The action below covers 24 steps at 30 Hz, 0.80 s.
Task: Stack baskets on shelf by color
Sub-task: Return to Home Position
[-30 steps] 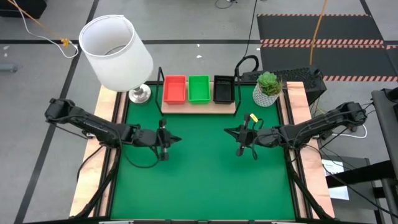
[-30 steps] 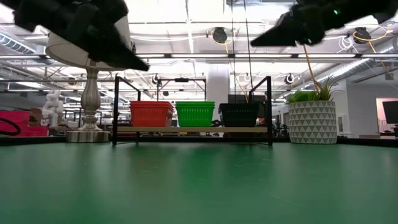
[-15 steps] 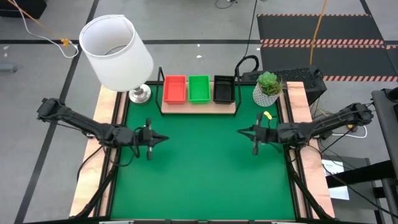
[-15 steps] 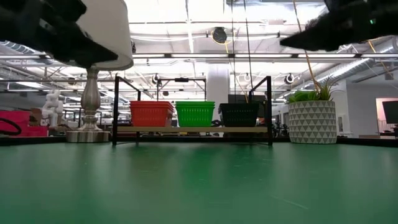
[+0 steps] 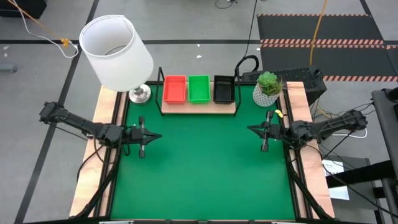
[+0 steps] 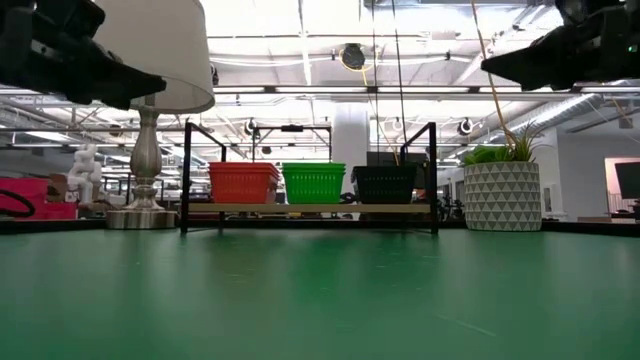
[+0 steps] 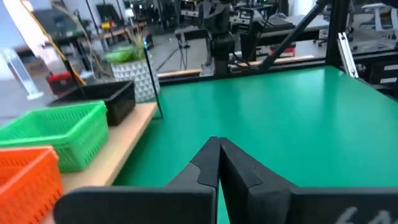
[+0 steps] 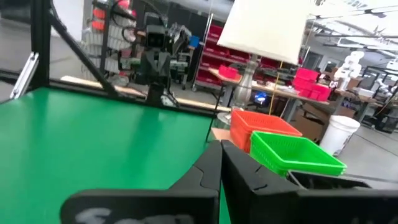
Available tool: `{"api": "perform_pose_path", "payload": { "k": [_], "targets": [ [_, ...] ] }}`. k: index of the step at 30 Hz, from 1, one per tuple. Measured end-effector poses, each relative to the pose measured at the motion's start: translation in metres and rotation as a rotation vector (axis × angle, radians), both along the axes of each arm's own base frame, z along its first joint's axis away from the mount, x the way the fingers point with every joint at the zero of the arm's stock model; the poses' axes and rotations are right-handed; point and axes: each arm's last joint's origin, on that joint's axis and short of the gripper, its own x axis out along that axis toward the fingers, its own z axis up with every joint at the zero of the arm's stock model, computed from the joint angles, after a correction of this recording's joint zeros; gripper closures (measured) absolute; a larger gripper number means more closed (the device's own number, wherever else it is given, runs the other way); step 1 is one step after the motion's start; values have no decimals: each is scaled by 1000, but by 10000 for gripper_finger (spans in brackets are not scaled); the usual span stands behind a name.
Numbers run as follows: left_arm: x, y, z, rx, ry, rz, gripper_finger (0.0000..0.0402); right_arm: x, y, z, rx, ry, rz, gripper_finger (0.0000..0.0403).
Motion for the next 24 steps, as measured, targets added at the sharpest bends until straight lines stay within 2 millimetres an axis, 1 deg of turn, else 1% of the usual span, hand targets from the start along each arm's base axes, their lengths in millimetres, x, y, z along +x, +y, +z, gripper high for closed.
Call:
{"api": "perform_pose_path", "payload": {
  "k": [4, 8, 10, 15, 21, 24],
  "targets": [
    [-6, 2, -1, 29, -39, -14, 397, -6, -1, -2, 14, -4, 17, 403],
    [-11, 4, -3, 47, -74, -17, 391, -10, 3, -10, 30, -3, 184, 403],
    [-13, 4, -3, 56, -87, -16, 396, -12, 4, -14, 39, -23, 229, 403],
    [-15, 6, -2, 48, -96, -8, 393, -15, 2, -9, 63, -118, 222, 403],
    [-15, 6, -1, 36, -106, -7, 398, -18, 0, -9, 62, -128, 216, 403],
    [-16, 6, 1, 39, -132, -33, 393, -20, 0, -10, 75, -120, 218, 403]
  ]
}}
